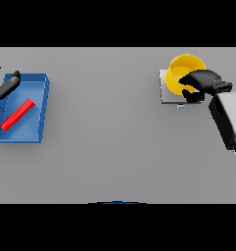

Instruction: Pick up the red beaker and tilt it to pour out 1 green nut into yellow bowl. Pick up the yellow bowl and place it on the metallic measuring scale.

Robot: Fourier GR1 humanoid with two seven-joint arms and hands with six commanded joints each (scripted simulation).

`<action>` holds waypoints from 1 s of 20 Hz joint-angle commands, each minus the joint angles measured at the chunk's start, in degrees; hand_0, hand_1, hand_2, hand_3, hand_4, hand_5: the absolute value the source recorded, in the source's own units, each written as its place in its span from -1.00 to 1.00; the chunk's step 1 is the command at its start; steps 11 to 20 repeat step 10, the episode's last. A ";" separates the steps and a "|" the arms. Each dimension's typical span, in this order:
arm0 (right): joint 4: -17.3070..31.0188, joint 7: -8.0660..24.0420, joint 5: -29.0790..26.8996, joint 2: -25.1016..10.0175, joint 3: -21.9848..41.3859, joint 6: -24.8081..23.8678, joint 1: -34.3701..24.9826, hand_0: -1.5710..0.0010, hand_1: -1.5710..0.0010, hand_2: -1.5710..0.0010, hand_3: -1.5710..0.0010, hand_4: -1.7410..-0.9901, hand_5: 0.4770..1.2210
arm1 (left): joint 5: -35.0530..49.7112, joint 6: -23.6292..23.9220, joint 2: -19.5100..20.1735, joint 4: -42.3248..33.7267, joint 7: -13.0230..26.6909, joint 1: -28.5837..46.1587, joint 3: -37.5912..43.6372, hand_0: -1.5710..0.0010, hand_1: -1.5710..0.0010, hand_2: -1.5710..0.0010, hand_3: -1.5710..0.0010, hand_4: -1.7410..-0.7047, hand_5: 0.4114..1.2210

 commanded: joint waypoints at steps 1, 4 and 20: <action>0.11 -1.14 0.43 -0.29 0.50 -0.24 0.01 0.62 0.39 0.23 0.28 -0.40 0.14 | -0.12 -0.22 -0.20 0.48 0.28 -0.54 -0.05 1.00 1.00 1.00 1.00 0.96 -0.26; 0.16 -2.95 1.20 -0.49 1.55 0.13 -0.67 0.81 0.69 0.52 0.43 -0.28 -0.02 | -0.08 0.06 -0.28 0.00 0.13 -0.49 -0.06 1.00 1.00 1.00 1.00 0.97 -0.28; -0.36 -0.07 0.79 -0.37 1.34 2.23 0.17 0.95 0.92 0.87 0.65 -0.12 -0.24 | -0.26 0.22 -0.18 -0.24 0.16 -0.27 -0.22 1.00 1.00 1.00 1.00 0.97 -0.30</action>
